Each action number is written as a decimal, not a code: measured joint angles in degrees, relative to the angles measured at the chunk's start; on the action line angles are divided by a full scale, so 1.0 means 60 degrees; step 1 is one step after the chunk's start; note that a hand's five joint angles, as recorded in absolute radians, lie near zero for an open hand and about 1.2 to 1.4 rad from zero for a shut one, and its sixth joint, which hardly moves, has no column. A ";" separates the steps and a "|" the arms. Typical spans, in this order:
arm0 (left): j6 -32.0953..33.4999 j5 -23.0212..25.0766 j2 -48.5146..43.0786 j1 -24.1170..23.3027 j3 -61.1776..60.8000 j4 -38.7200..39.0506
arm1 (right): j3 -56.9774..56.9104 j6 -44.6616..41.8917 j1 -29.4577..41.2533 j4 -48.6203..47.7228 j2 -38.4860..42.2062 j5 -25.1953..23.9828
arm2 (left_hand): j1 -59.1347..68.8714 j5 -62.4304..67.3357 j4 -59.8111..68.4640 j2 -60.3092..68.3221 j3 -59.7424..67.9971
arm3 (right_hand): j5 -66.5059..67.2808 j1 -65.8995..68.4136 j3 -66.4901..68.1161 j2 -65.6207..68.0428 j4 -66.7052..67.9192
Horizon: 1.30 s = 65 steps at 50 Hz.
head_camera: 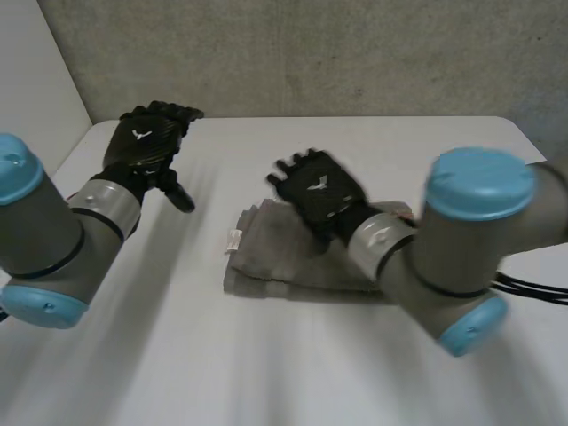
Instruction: Fold the towel.
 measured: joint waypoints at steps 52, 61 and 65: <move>-0.0225 -0.1846 -0.0384 -0.1354 -0.0238 -0.0203 | 0.0819 -0.2508 -0.0454 -0.0609 -0.0164 0.2334 | -0.0019 -0.0019 0.0000 0.0000 -0.0021 | 1.0574 1.0465 1.0487 0.9745 1.0380; -0.0317 -0.2133 0.0161 -0.0166 -0.0616 -0.0161 | -0.0402 -0.3396 0.1677 -0.0566 0.1942 0.0286 | -0.0021 -0.0034 0.0000 -0.0001 -0.0034 | 1.0574 1.0467 1.0493 0.9795 1.0381; -0.0329 -0.2140 0.0164 -0.0019 -0.0700 -0.0162 | -0.0406 -0.3195 0.1840 -0.0158 0.2096 -0.0307 | -0.0021 -0.0036 0.0000 -0.0001 -0.0034 | 1.0342 1.0312 1.0228 0.9792 1.0125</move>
